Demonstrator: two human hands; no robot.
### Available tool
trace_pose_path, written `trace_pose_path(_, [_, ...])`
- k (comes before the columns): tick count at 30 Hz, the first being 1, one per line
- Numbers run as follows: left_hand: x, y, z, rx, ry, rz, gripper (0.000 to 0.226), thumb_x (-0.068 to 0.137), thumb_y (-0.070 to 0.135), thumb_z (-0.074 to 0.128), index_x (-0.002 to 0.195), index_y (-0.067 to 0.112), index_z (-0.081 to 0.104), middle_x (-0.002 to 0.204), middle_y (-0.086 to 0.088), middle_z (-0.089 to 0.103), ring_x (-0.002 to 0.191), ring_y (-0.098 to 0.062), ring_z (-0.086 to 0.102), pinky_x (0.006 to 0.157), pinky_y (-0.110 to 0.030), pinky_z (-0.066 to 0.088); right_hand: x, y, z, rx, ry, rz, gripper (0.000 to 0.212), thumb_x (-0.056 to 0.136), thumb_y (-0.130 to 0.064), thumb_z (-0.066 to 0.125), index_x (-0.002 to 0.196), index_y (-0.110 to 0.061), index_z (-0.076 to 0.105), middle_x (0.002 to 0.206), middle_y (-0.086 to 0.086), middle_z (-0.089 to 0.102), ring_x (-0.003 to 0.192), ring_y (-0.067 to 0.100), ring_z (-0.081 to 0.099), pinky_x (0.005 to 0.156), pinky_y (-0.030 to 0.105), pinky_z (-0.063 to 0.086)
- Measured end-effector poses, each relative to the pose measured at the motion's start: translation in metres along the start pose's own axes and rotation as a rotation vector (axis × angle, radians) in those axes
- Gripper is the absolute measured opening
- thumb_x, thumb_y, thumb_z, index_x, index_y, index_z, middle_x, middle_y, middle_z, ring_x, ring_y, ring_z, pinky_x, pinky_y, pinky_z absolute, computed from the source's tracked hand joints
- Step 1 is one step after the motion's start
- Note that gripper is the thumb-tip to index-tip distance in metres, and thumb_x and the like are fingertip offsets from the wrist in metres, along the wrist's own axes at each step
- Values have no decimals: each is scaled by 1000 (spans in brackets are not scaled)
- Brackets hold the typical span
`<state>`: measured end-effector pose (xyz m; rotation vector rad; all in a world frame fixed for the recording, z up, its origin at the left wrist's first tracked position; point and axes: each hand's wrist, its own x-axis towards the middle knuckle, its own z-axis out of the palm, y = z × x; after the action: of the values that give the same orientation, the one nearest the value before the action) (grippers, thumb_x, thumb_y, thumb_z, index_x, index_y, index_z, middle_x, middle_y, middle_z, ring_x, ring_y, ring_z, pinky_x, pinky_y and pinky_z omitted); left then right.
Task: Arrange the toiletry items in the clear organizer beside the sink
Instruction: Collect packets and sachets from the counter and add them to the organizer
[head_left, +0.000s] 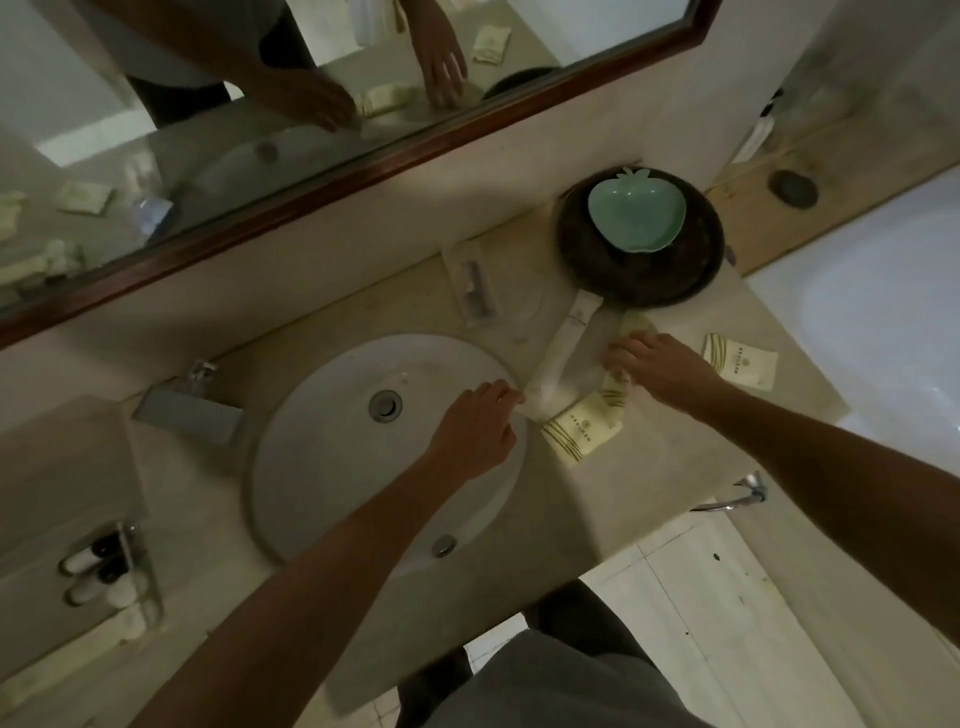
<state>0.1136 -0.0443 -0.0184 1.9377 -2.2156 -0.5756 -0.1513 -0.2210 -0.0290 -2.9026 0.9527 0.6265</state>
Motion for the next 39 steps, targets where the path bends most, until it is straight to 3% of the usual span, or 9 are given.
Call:
trace_pose_path(7, [20,-1,5,44,-29,-27,41,83,18,55,123,14,55,117,-6,57,103,-24,55,81,-36,46,18,20,1,-18,21,-86,46,86,-34,68,127,-20,52,128,7,57,112,25,55,96,41,46])
trace_pose_path(11, [34,6,1,75,-2,-6,37,85,18,54,122,13,55,116,-7,56,101,-25,56,78,-36,46,12,20,9,192,49,6,37,88,-17,67,123,-18,54,117,6,64,102,25,61,92,41,44])
trace_pose_path(15, [47,18,-9,131,76,39,44,85,25,56,127,12,50,123,-10,55,108,-27,54,85,-37,46,8,2,-10,485,-105,110,12,97,-24,49,109,-27,52,107,3,63,93,21,61,87,38,44])
trace_pose_path(19, [50,33,-11,215,22,93,63,77,35,71,130,8,50,124,-12,59,110,-27,56,93,-39,47,28,-58,-37,593,-190,6,28,102,-26,39,120,-14,57,112,6,63,96,21,59,92,40,48])
trace_pose_path(23, [27,17,-14,202,45,-20,70,56,23,88,117,1,62,87,-11,68,74,-25,67,60,-31,53,43,-121,-59,506,-139,-72,30,97,-22,44,116,-10,63,111,10,65,96,26,61,89,37,49])
trace_pose_path(26, [-5,-10,-26,246,38,-82,68,55,26,92,113,1,65,75,-7,69,59,-20,66,45,-24,48,45,-158,-71,294,95,-160,32,100,-30,38,105,-12,64,95,6,65,83,26,61,73,33,41])
trace_pose_path(30, [-77,-60,-42,192,-108,-218,55,91,23,62,139,9,41,122,-13,60,107,-29,60,80,-40,50,52,-205,-80,50,170,-254,24,93,-27,47,91,-9,63,85,11,65,71,31,61,60,37,42])
trace_pose_path(36, [-259,-155,-68,104,-186,-388,52,92,29,60,138,11,44,132,-12,54,117,-30,55,91,-43,48,66,-296,-100,-48,209,-312,18,92,-25,51,86,-12,61,85,10,62,72,29,57,55,38,48])
trace_pose_path(39, [-360,-207,-88,-4,-69,-556,54,88,28,68,135,6,51,129,-19,58,115,-35,58,94,-46,48,71,-354,-104,-18,225,-347,23,95,-30,46,93,-14,63,91,6,64,77,23,59,54,34,46])
